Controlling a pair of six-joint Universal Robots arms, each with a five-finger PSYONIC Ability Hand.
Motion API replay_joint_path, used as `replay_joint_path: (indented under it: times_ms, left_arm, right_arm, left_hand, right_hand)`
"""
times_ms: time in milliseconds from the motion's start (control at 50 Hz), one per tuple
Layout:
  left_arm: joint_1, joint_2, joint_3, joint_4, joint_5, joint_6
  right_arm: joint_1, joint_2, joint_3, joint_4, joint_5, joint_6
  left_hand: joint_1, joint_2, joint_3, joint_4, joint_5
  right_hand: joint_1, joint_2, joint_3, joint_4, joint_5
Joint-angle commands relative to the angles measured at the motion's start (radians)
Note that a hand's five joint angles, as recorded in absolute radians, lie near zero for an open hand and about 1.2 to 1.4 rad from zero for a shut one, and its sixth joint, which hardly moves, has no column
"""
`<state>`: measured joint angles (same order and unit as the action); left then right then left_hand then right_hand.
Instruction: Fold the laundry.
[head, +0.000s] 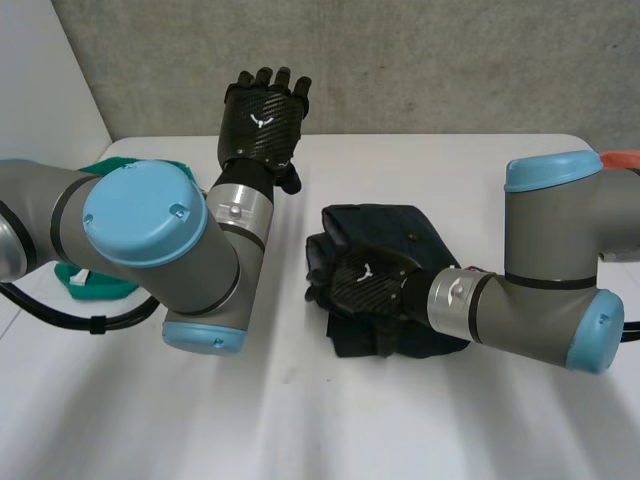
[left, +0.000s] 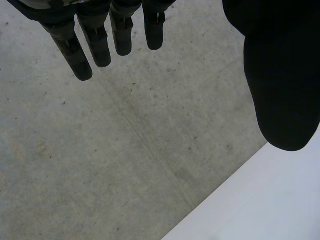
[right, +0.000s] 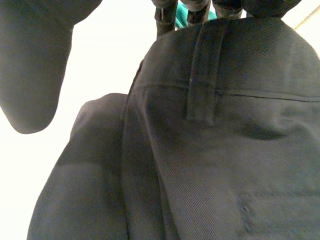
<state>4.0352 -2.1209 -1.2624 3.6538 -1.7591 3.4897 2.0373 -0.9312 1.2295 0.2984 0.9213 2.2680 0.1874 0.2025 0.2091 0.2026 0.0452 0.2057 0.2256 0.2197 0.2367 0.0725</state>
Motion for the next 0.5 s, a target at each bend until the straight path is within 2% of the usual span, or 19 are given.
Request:
replay_joint_path:
  times_ms: [20,40,120,180,260,420,500]
  left_arm:
    - [-0.012,0.009,0.003,-0.004,-0.031,-0.026]
    - [-0.016,0.009,0.004,-0.007,-0.037,-0.034]
    - [-0.041,0.015,0.003,-0.026,-0.042,-0.05]
    - [-0.076,0.016,0.011,-0.06,-0.037,-0.052]
    - [-0.122,0.001,0.046,-0.098,-0.023,-0.052]
    - [-0.176,-0.042,0.142,-0.119,-0.014,-0.052]
    - [-0.183,-0.085,0.208,-0.139,0.009,-0.052]
  right_arm:
    - [-0.014,-0.008,-0.021,-0.116,0.155,0.267]
    - [-0.023,-0.041,-0.012,-0.134,0.159,0.391]
    - [-0.09,-0.15,0.018,-0.147,0.148,0.653]
    - [-0.17,-0.199,0.037,-0.148,0.14,0.792]
    - [-0.226,-0.215,0.051,-0.142,0.131,0.88]
    - [-0.262,-0.261,0.064,-0.143,0.091,0.895]
    - [-0.285,-0.279,0.05,-0.146,0.116,0.9]
  left_hand:
    - [0.0,-0.015,-0.022,-0.016,-0.033]
    - [0.0,-0.015,-0.022,-0.016,-0.033]
    - [0.0,-0.015,-0.022,-0.016,-0.033]
    - [0.0,-0.015,-0.022,-0.016,-0.033]
    - [-0.003,-0.018,-0.025,-0.018,-0.036]
    - [0.0,-0.015,-0.022,-0.016,-0.033]
    - [0.017,0.002,-0.004,0.002,-0.015]
  right_hand:
    - [-0.031,-0.051,-0.045,-0.062,-0.073]
    - [-0.031,-0.051,-0.045,-0.062,-0.073]
    - [-0.031,-0.051,-0.045,-0.062,-0.073]
    - [-0.031,-0.051,-0.045,-0.062,-0.073]
    - [-0.031,-0.051,-0.045,-0.062,-0.073]
    - [-0.031,-0.051,-0.045,-0.062,-0.073]
    - [-0.031,-0.051,-0.045,-0.062,-0.073]
